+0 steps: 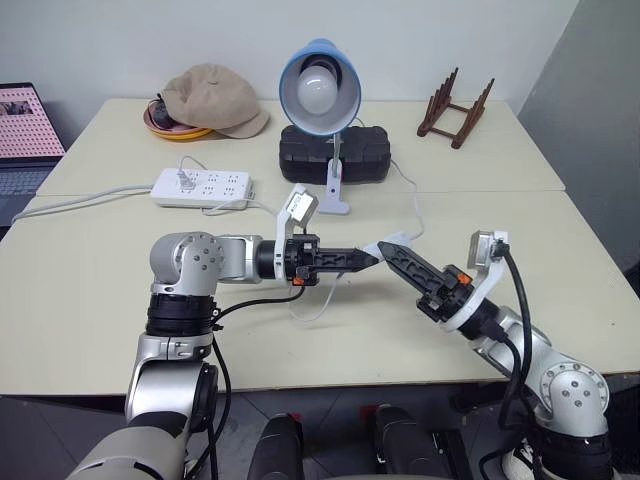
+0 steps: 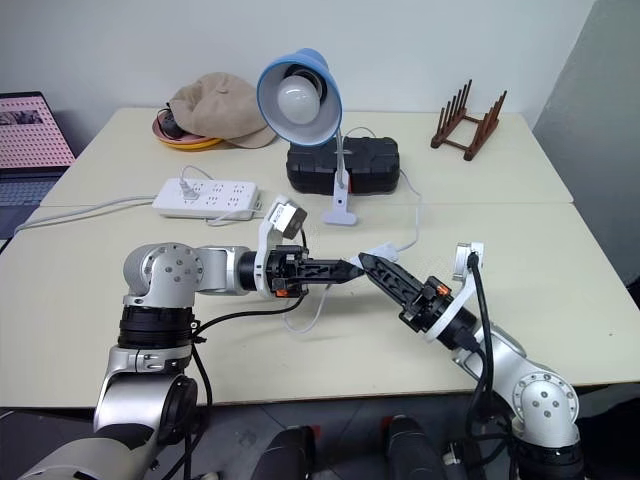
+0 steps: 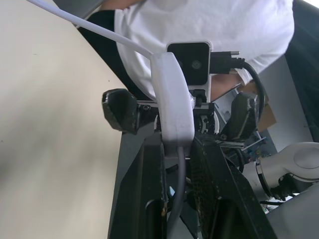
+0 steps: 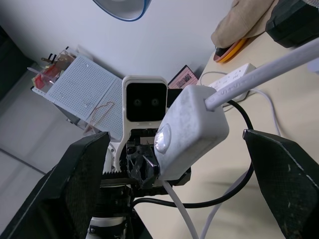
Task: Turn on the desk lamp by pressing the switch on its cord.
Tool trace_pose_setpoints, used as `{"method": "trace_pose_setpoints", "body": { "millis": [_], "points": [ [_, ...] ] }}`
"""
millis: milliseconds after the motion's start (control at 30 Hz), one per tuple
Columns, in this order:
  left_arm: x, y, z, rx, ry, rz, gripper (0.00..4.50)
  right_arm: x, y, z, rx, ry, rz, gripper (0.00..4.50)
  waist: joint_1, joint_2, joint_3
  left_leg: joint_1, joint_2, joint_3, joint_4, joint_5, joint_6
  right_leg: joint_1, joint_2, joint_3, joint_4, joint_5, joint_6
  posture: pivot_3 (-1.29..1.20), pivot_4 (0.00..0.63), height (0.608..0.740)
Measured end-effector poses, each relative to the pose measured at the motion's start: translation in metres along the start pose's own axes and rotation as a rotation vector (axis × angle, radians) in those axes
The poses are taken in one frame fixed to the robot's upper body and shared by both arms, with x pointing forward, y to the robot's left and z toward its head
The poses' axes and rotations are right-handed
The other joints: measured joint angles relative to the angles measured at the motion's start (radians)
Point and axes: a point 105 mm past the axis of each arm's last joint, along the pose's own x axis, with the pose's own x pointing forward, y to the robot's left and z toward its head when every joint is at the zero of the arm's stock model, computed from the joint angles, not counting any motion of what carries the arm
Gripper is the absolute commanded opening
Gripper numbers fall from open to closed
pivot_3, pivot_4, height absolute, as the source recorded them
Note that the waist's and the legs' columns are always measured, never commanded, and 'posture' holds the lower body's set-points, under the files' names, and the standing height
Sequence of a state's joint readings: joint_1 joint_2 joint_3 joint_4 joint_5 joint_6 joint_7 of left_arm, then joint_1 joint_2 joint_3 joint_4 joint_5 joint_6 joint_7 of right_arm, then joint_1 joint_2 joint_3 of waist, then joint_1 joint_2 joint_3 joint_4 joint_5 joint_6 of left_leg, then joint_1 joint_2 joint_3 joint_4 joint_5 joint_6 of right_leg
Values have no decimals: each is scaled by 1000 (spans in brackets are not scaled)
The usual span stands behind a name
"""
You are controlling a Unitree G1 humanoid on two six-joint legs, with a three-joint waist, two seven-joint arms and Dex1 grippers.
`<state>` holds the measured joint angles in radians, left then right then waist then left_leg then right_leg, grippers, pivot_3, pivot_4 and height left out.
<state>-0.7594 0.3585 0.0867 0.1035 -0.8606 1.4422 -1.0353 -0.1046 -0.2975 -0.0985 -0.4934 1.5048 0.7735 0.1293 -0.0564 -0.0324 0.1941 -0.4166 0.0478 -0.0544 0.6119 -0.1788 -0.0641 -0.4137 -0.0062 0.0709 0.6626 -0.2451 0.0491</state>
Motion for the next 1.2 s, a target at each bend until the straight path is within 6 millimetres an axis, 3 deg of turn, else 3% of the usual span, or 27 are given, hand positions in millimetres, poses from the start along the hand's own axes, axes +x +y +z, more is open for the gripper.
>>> {"method": "trace_pose_setpoints", "body": {
  "millis": [400, 500, 600, 767, 833, 1067, 1200],
  "points": [
    [-1, -2, 1, 3, -3, -5, 358, 0, 0, -3, 6, 13, 13, 1015, 0, 0, 0, 0, 0, 0, 0, 0, 0, 0, 0, 0, 0, 0, 0, 0, 150, 740],
    [-1, -4, 2, 7, -10, -14, 358, -1, 1, -5, 15, 18, 27, 582, 0, 0, 0, 0, 0, 0, 0, 0, 0, 0, 0, 0, 0, 0, 0, 0, 150, 740],
    [-1, -6, 3, 9, -16, -27, 358, -1, 3, -5, 18, 17, 43, 461, 0, 0, 0, 0, 0, 0, 0, 0, 0, 0, 0, 0, -1, 0, 0, 0, 150, 740],
    [-2, -6, 3, 9, -17, -26, 358, 0, 3, -5, 17, 18, 46, 448, 0, 0, 0, 0, 0, 0, 0, 0, 0, 0, 0, 0, -1, 0, 0, 0, 150, 740],
    [-2, -5, 3, 14, -12, -21, 358, 0, 3, -6, 13, 22, 42, 1150, 0, 0, 0, 0, 0, 0, 0, 0, 0, 0, 0, 0, -1, 0, 0, 0, 150, 740],
    [-11, 12, 12, 153, 11, 122, 358, -14, -12, -3, -96, 70, -76, 2716, 3, 0, 0, -1, 0, 1, -1, 0, 0, -1, 0, 0, -2, 0, -1, 0, 150, 740],
    [-20, 43, 16, 328, 81, 292, 358, -43, -30, -7, -285, 186, -257, 3579, 12, 0, 0, -2, -1, 2, -2, 0, 0, -1, -1, 1, -4, 0, -1, 0, 150, 740]
  ]
}}
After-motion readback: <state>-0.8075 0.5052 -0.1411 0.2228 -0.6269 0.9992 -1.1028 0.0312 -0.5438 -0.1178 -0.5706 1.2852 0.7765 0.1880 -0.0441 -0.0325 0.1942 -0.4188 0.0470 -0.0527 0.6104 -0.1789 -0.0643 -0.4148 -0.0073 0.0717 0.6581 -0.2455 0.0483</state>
